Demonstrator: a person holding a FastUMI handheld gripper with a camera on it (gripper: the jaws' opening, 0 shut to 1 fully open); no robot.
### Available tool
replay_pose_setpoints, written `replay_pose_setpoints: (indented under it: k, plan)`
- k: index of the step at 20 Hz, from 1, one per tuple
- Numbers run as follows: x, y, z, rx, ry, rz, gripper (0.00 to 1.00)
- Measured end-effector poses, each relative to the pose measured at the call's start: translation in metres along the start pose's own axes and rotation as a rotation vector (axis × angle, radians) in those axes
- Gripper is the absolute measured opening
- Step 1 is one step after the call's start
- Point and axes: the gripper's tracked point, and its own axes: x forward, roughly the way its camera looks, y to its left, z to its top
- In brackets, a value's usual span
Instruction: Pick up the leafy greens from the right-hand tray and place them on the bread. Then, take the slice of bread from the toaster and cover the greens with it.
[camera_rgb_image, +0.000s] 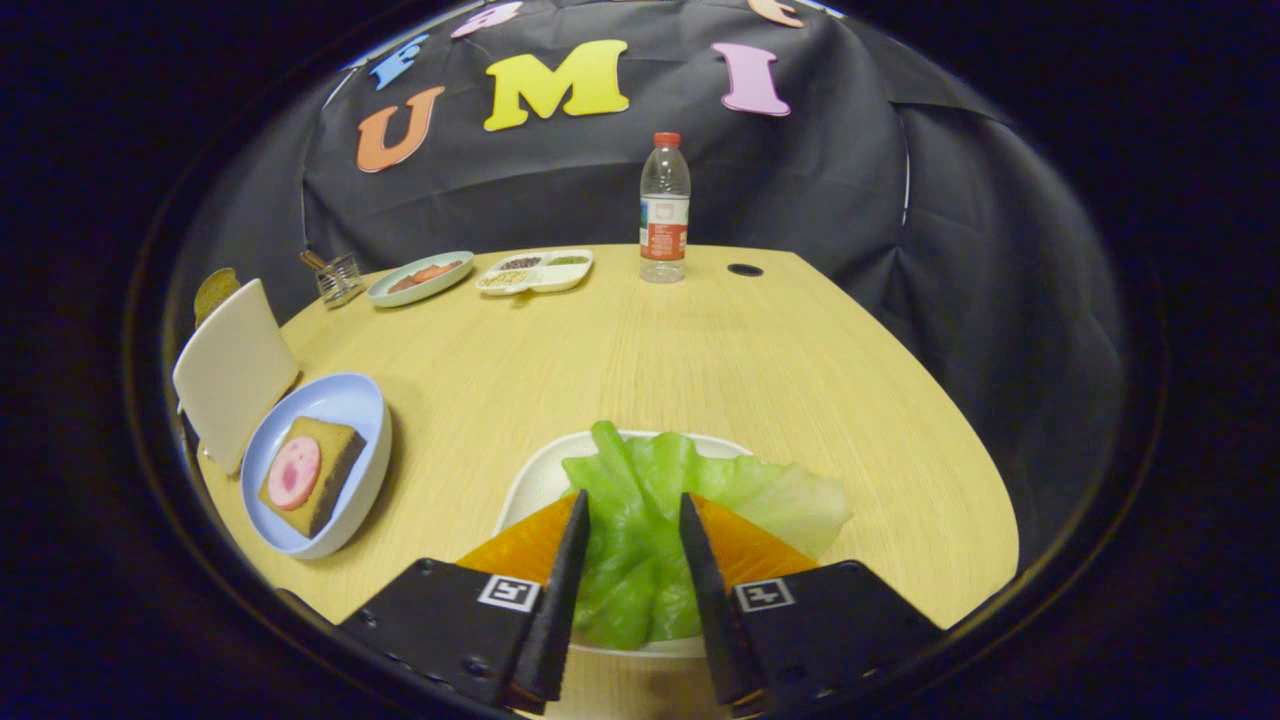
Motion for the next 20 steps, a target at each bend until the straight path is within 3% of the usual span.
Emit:
replay_pose_setpoints:
  k: [1,2,4,11,16,20]
  plan:
    - [0.002,0.000,0.001,0.008,-0.013,0.003,0.51]
    - [0.002,0.000,0.002,0.026,-0.018,0.012,0.21]
    - [0.001,0.001,0.002,0.060,-0.017,0.019,0.01]
    - [-0.025,0.006,0.034,0.160,-0.142,0.077,0.00]
    - [-0.056,0.019,0.059,0.325,-0.237,0.196,0.00]
    - [-0.077,0.032,0.070,0.343,-0.282,0.251,0.00]
